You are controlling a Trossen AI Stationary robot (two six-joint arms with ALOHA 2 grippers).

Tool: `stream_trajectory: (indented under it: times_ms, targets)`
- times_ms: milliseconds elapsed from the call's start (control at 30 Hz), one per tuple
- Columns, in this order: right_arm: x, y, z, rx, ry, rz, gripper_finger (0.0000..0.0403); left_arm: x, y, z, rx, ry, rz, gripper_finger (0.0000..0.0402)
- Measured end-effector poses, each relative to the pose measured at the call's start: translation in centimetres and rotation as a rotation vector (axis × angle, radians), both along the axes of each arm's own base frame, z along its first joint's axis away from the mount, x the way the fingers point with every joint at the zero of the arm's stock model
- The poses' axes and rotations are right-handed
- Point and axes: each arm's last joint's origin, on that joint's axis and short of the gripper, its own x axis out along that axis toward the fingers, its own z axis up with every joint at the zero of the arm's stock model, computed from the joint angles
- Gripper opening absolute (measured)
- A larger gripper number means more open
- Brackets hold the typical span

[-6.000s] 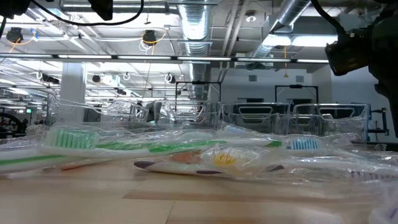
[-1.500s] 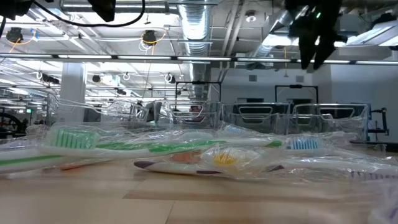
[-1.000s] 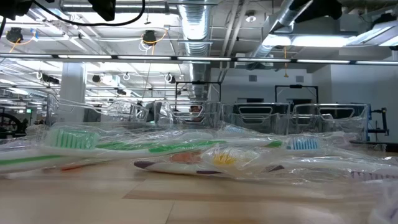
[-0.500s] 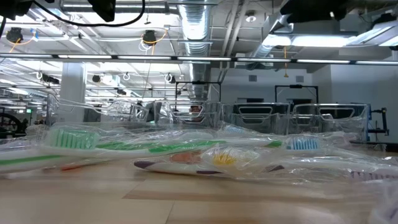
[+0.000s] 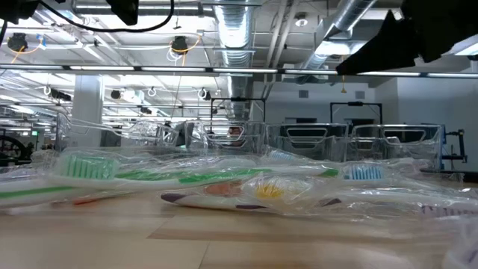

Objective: Pick & Place Toothbrushes
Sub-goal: Put the violet toothbrush into the right transparent bin

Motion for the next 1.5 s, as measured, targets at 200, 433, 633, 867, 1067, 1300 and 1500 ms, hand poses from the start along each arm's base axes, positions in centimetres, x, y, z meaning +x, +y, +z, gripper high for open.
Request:
stream_trajectory:
  times_ms: [200,433,633,867,1067,1300,1500]
  targets:
    - [0.6,0.4,-0.4,0.05,-0.013,0.017,0.0226,-0.1,0.0,0.3,-0.014,-0.027,0.0,0.0241]
    - [0.7,0.3,-0.4,0.059,-0.022,0.014,0.0226,0.2,-0.2,-0.2,-0.013,0.001,-0.026,0.0241]
    - [0.9,0.1,-0.4,0.054,-0.017,0.009,0.0226,1.3,-0.9,-3.0,0.128,0.153,0.01,0.0241]
    - [0.9,0.1,-0.4,0.052,-0.015,0.01,0.0226,1.8,-3.0,-3.7,0.305,0.275,-0.001,0.0241]
    - [0.9,0.1,-0.4,0.063,-0.005,0.021,0.0226,1.1,-3.9,-4.2,0.251,0.567,0.134,0.0241]
    - [1.0,0.0,-0.4,0.051,0.004,0.022,0.0226,-0.5,-5.6,-4.5,0.155,0.707,0.001,0.023]
    - [1.1,-0.1,-0.4,0.046,0.008,0.018,0.0226,-1.2,-7.3,-6.3,0.222,0.761,-0.059,0.0208]
